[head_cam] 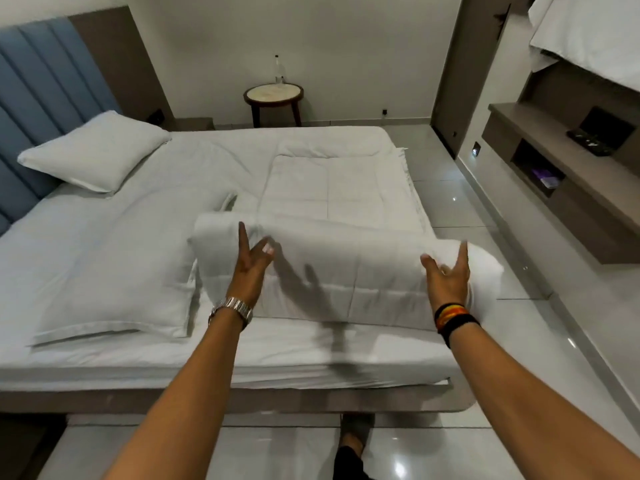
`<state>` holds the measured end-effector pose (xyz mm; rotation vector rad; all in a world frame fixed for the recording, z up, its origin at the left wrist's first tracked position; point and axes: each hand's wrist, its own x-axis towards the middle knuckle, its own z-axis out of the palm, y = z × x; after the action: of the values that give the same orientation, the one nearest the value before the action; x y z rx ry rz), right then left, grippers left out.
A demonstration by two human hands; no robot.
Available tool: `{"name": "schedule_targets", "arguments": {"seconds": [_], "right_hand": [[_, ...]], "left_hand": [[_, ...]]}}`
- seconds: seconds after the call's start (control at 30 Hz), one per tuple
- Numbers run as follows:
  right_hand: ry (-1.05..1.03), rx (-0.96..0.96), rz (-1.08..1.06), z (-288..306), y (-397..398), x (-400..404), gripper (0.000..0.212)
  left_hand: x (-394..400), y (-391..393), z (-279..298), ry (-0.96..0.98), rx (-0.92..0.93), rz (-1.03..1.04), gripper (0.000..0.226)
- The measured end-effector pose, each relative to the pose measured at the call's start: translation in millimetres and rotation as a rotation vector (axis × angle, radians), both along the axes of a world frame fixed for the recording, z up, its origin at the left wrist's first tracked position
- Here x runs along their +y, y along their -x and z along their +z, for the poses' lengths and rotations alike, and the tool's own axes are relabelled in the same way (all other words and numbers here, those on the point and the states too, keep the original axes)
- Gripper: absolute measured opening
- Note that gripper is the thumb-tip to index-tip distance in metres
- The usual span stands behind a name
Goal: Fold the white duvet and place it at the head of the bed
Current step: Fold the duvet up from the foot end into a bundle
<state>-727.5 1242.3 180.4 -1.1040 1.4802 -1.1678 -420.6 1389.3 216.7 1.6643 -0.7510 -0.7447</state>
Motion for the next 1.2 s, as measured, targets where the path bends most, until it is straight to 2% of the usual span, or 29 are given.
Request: {"name": "schedule_targets", "arguments": {"seconds": [0.07, 0.13, 0.23, 0.3, 0.47, 0.63, 0.7, 0.77, 0.83, 0.97, 1.2], "right_hand": [[0.038, 0.114, 0.031, -18, -9, -17, 0.087], [-0.022, 0.166, 0.025, -52, -16, -22, 0.084], [-0.259, 0.176, 0.023, -111, -29, -35, 0.094], [-0.381, 0.141, 0.059, -138, -42, -54, 0.105], [-0.378, 0.123, -0.026, -179, -92, -149, 0.13], [-0.447, 0.198, -0.239, -213, -134, -218, 0.144], [-0.47, 0.214, -0.297, -222, -140, -230, 0.144], [-0.454, 0.22, -0.329, -227, -140, -234, 0.139], [-0.416, 0.208, -0.345, -230, -136, -234, 0.13], [-0.372, 0.096, -0.323, -218, -124, -237, 0.106], [-0.149, 0.009, -0.243, -174, -81, -188, 0.081]], "left_hand": [[-25, -4, -14, -0.013, -0.002, 0.08, 0.073], [-40, -9, -51, -0.104, 0.012, 0.232, 0.071], [-69, -19, -122, -0.364, 0.168, 0.369, 0.084], [-90, -30, -159, -0.457, 0.258, 0.429, 0.099], [-167, -71, -223, -0.343, 0.375, 0.585, 0.144], [-229, -86, -244, -0.386, 0.376, 0.779, 0.151], [-237, -89, -255, -0.43, 0.335, 0.81, 0.152], [-237, -96, -267, -0.424, 0.327, 0.801, 0.162], [-235, -100, -270, -0.405, 0.351, 0.795, 0.167], [-235, -91, -250, -0.341, 0.377, 0.805, 0.148], [-182, -46, -166, -0.197, 0.39, 0.79, 0.136]]}}
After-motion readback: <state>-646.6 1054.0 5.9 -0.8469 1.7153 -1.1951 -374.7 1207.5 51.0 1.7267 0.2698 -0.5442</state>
